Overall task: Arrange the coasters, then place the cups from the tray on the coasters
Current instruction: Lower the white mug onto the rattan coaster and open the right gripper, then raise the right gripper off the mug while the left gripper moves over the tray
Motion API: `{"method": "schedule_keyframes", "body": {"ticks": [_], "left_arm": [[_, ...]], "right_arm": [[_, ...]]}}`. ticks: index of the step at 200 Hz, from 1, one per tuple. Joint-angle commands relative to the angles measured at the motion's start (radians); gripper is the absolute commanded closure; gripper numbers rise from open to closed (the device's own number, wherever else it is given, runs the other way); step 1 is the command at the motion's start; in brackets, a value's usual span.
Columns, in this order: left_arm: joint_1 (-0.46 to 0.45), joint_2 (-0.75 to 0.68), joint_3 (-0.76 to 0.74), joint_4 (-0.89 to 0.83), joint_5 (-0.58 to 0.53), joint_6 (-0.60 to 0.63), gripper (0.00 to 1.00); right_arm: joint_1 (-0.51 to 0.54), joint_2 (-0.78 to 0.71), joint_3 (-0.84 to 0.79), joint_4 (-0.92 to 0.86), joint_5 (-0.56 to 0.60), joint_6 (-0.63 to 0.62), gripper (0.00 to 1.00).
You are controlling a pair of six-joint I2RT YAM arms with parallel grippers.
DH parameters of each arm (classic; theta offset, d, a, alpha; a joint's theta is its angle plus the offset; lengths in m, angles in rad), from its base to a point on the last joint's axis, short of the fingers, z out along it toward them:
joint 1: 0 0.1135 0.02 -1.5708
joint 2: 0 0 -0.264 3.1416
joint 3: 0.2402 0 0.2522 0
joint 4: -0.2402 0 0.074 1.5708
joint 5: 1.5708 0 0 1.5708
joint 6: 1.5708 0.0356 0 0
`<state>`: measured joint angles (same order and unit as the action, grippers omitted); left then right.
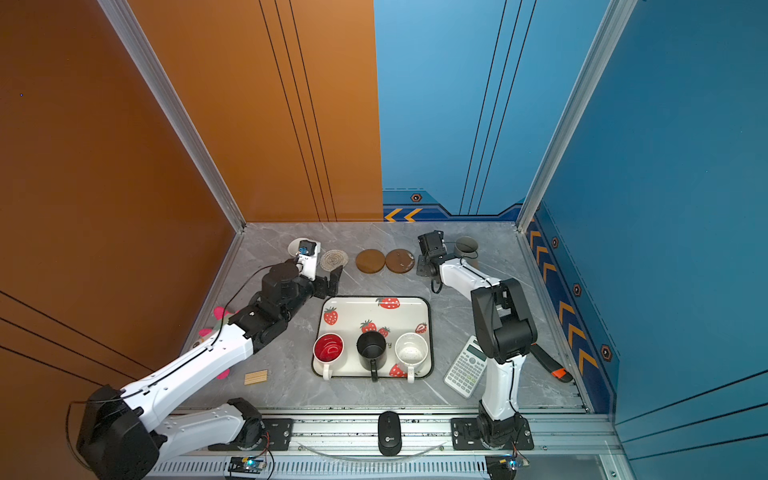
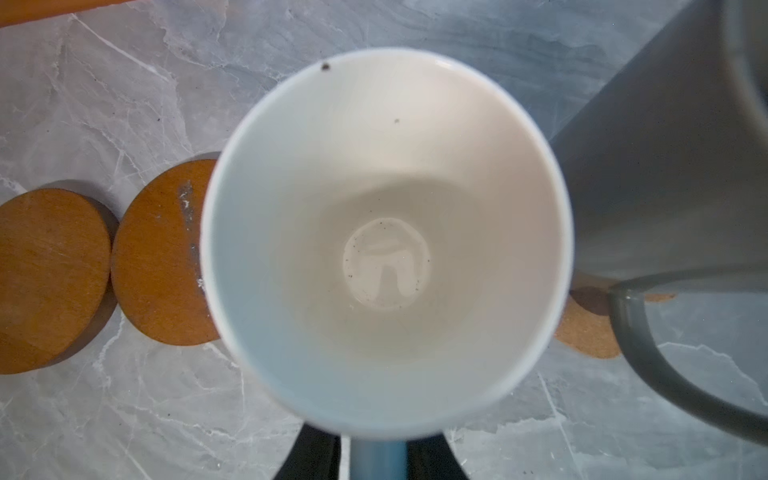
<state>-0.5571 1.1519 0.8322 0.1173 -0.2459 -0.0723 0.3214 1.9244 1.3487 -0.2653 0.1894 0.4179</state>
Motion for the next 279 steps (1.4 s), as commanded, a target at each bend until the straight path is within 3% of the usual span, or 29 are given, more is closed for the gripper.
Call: {"method": "schedule_keyframes", "body": {"ticks": [1, 27, 76, 108, 157, 203, 239, 279], "left_arm": [[0.007, -0.021, -0.008, 0.018, -0.011, -0.008, 0.02], [0.007, -0.024, -0.008, 0.018, -0.012, -0.006, 0.02], [0.006, -0.033, -0.011, 0.018, -0.012, -0.008, 0.02], [0.007, -0.045, -0.018, 0.018, -0.011, -0.012, 0.02], [0.003, -0.066, -0.026, 0.018, 0.000, -0.017, 0.02], [0.002, -0.044, -0.011, 0.024, 0.057, -0.057, 0.02], [0.000, -0.014, 0.010, 0.032, 0.110, -0.087, 0.02], [-0.007, 0.047, 0.093, -0.029, 0.208, -0.111, 0.00]], "right_arm": [[-0.005, 0.006, -0.012, 0.018, -0.004, 0.010, 0.75], [-0.005, 0.000, -0.015, 0.013, -0.003, 0.011, 0.69], [-0.002, -0.057, -0.051, 0.010, -0.005, 0.025, 0.46], [0.004, -0.132, -0.090, 0.000, 0.001, 0.040, 0.38], [0.043, -0.308, -0.160, -0.016, 0.074, 0.049, 0.36], [0.173, -0.486, -0.165, 0.001, 0.191, 0.064, 0.34], [0.265, -0.554, -0.224, 0.081, 0.225, 0.181, 0.33], [0.288, -0.553, -0.235, 0.112, 0.194, 0.206, 0.33]]}}
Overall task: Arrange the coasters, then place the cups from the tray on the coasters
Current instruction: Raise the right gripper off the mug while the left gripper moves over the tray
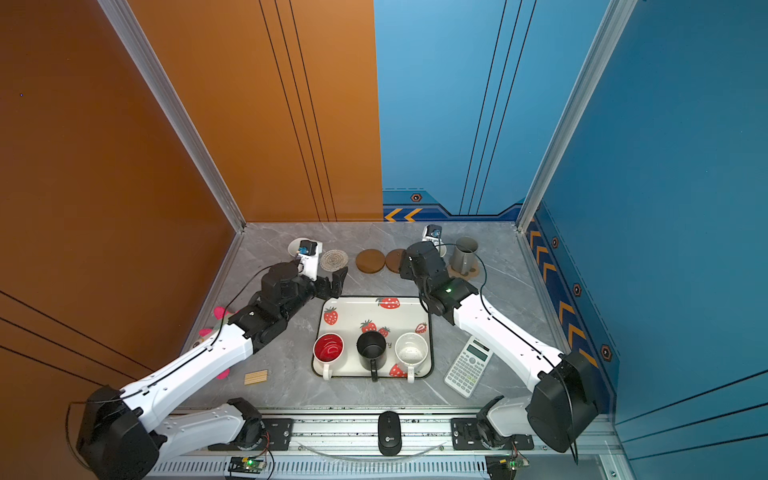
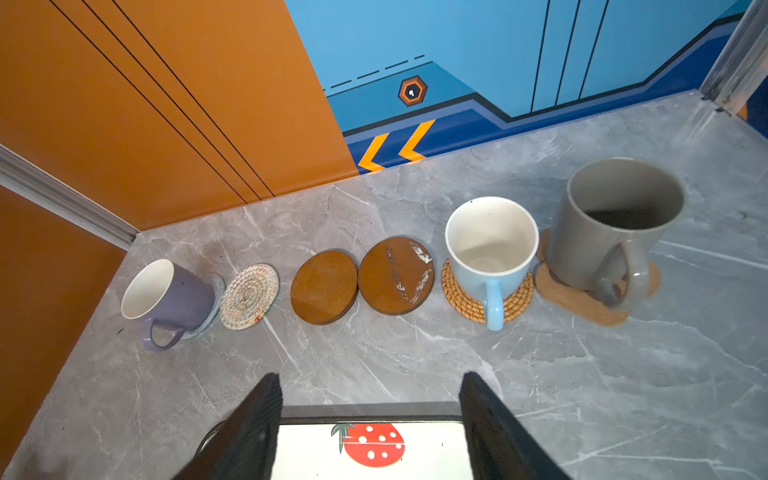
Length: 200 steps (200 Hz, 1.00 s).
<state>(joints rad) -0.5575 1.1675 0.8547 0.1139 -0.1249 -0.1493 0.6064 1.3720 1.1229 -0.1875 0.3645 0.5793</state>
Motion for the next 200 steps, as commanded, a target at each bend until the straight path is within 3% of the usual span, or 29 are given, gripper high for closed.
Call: {"method": "schedule_keyframes", "body": {"ticks": [1, 39, 97, 138, 200], "left_arm": [[-0.008, 0.033, 0.074, -0.027, 0.088, -0.035, 0.00], [-0.028, 0.071, 0.164, -0.119, 0.086, -0.070, 0.00], [-0.039, 0.176, 0.413, -0.483, 0.030, -0.074, 0.01], [-0.051, 0.239, 0.561, -0.638, 0.040, -0.033, 0.02], [-0.098, 0.275, 0.555, -0.716, 0.082, -0.095, 0.11]], "right_arm": [[0.003, -0.001, -0.009, 0.035, 0.020, 0.045, 0.33], [0.007, -0.023, -0.065, 0.096, -0.009, 0.052, 0.33], [-0.006, -0.039, -0.116, 0.139, -0.062, 0.052, 0.33], [-0.034, -0.076, -0.159, 0.166, -0.119, 0.054, 0.33], [-0.078, -0.105, -0.216, 0.219, -0.186, 0.072, 0.33]]}}
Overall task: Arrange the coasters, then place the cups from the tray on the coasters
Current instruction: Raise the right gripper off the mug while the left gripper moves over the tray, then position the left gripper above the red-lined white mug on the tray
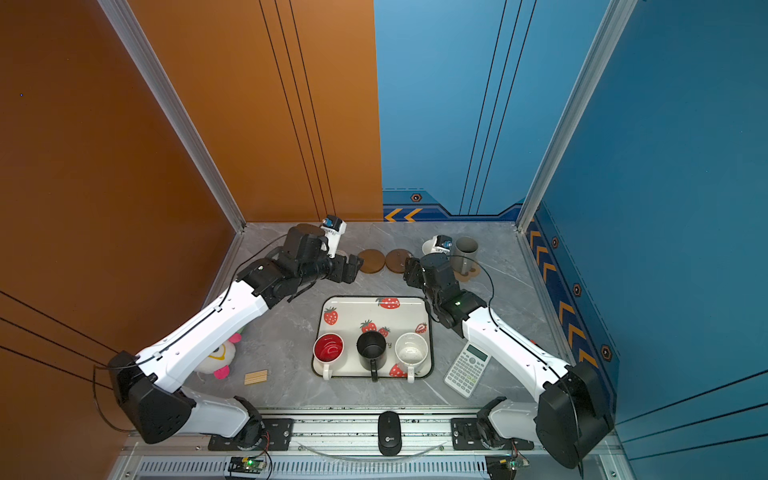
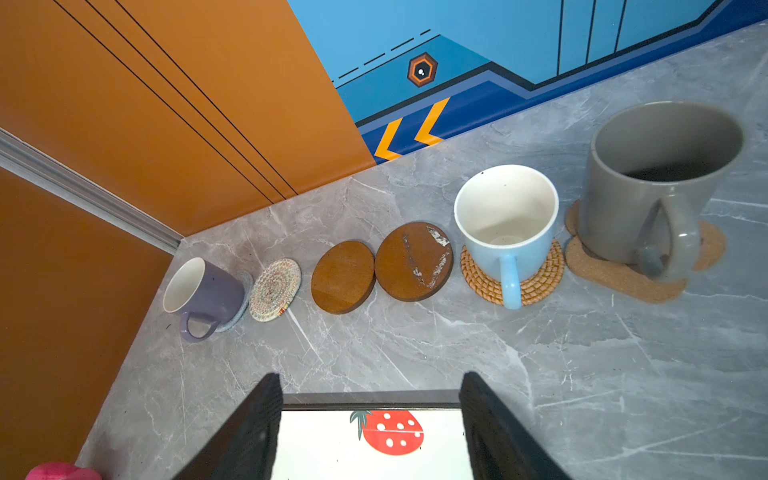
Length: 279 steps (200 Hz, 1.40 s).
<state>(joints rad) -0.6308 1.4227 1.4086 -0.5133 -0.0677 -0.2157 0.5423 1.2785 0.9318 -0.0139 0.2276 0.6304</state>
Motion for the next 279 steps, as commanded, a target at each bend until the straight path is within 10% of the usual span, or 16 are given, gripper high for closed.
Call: {"method": "schedule_keyframes", "body": {"ticks": [1, 87, 177, 279], "left_arm": [[-0.026, 0.020, 0.002, -0.092, 0.024, -0.030, 0.12], [-0.159, -0.127, -0.137, -0.400, -0.108, -0.160, 0.21], [-0.232, -0.274, -0.259, -0.675, -0.014, -0.346, 0.49], [-0.375, -0.278, -0.427, -0.678, 0.044, -0.556, 0.42]], "right_arm": [[-0.015, -0.011, -0.024, 0.046, -0.050, 0.021, 0.33], [-0.047, 0.069, -0.009, 0.084, -0.115, 0.026, 0.34], [-0.010, 0.156, 0.056, 0.098, -0.150, 0.032, 0.34], [0.010, 0.153, 0.058, 0.111, -0.151, 0.039, 0.34]]}}
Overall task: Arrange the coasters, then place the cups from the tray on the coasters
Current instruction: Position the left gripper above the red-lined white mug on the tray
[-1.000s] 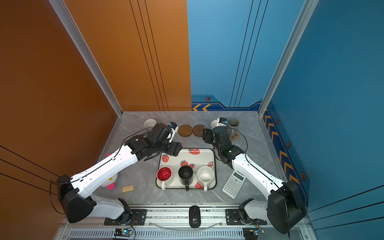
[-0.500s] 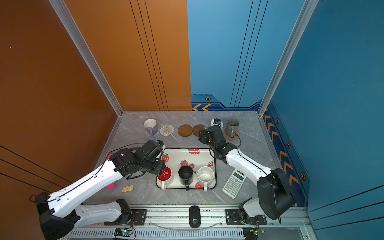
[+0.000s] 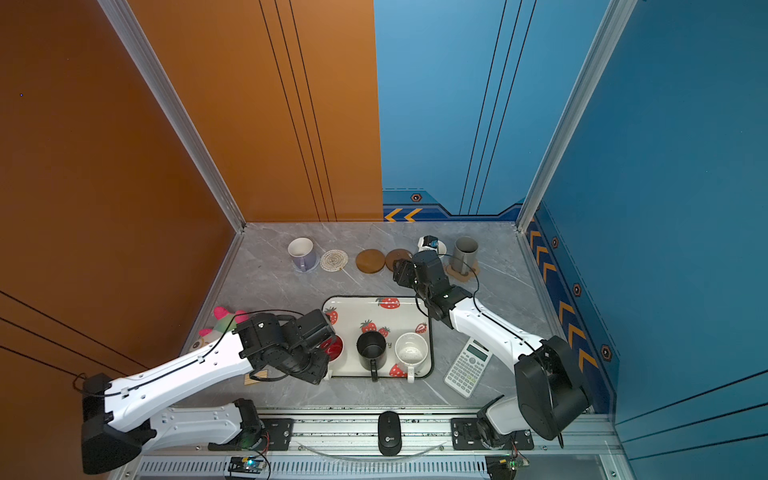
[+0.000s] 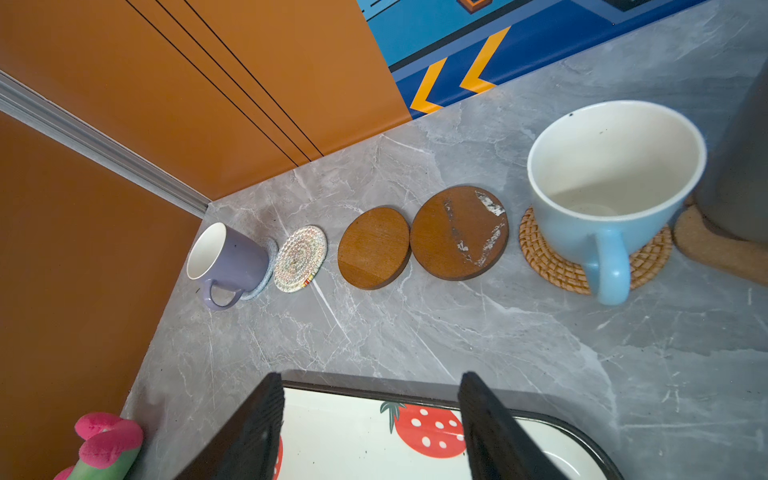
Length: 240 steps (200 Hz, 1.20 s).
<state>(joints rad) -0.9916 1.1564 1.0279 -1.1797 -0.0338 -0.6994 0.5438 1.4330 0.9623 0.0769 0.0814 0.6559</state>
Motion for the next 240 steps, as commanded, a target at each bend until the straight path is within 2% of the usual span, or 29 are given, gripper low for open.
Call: {"method": "schedule_keyframes", "body": {"ticks": [1, 43, 143, 164, 240], "left_arm": [[-0.014, -0.012, -0.048, -0.009, 0.011, -0.073, 0.42], [-0.025, 0.019, -0.119, 0.128, 0.029, -0.102, 0.38], [-0.016, 0.038, -0.211, 0.292, -0.083, -0.156, 0.38], [-0.010, 0.048, -0.216, 0.301, -0.115, -0.160, 0.39], [0.005, 0.086, -0.255, 0.368, -0.115, -0.151, 0.48]], "right_arm": [[0.008, -0.003, 0.027, 0.020, -0.005, 0.013, 0.34], [0.017, -0.008, 0.028, 0.020, -0.002, 0.013, 0.34], [0.016, -0.014, 0.021, 0.018, 0.007, 0.016, 0.34], [0.015, -0.005, 0.023, 0.015, 0.004, 0.014, 0.34], [0.013, 0.010, 0.028, 0.017, 0.003, 0.019, 0.34]]}}
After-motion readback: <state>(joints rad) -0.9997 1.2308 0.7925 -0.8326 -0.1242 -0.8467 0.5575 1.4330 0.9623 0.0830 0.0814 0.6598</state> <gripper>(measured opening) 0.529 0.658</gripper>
